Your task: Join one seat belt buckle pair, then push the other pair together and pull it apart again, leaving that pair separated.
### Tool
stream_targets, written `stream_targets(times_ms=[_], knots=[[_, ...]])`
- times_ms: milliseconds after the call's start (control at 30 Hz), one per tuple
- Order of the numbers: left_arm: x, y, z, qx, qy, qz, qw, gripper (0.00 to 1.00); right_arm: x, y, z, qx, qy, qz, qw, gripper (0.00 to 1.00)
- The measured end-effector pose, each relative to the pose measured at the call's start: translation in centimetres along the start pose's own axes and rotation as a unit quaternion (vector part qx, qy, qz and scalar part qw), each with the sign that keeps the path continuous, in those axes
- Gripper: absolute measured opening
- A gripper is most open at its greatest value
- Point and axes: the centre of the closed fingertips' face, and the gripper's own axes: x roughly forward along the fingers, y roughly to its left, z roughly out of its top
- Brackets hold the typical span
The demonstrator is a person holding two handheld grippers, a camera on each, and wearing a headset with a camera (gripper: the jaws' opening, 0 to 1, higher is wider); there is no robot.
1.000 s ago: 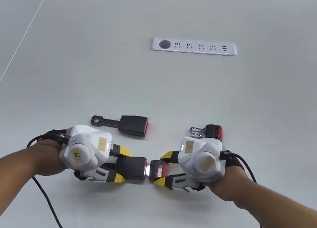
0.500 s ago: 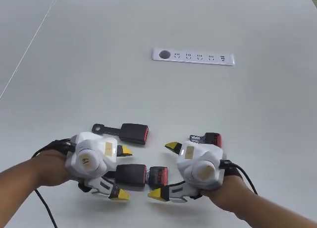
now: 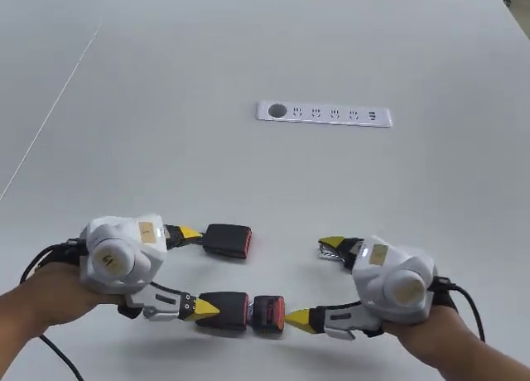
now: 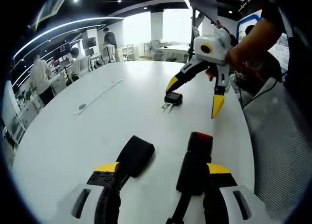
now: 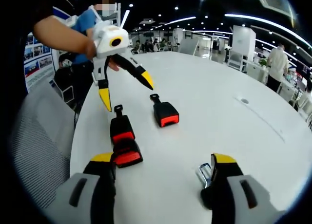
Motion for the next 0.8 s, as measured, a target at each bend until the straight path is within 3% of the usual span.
stream_targets(times_ms=[100,300,533,800], knots=[[-0.1,1.0,0.5,0.001,-0.001,0.009,1.0000,0.70,-1.0,-2.0,0.2,0.023,-0.021,-0.012,0.9994,0.83],[0.2,2.3,0.9,0.010,0.004,0.004,0.9999,0.70,-2.5,-4.8,-0.4,0.019,-0.014,-0.021,0.9995,0.84],[1.0,3.7,1.1,0.024,0.010,-0.004,0.9997,0.68,-3.0,-6.3,-1.5,0.012,-0.003,-0.008,0.9999,0.84],[2.2,4.8,0.4,0.052,0.029,-0.031,0.9978,0.68,-2.7,-7.2,-2.8,0.017,0.011,0.030,0.9993,0.84]])
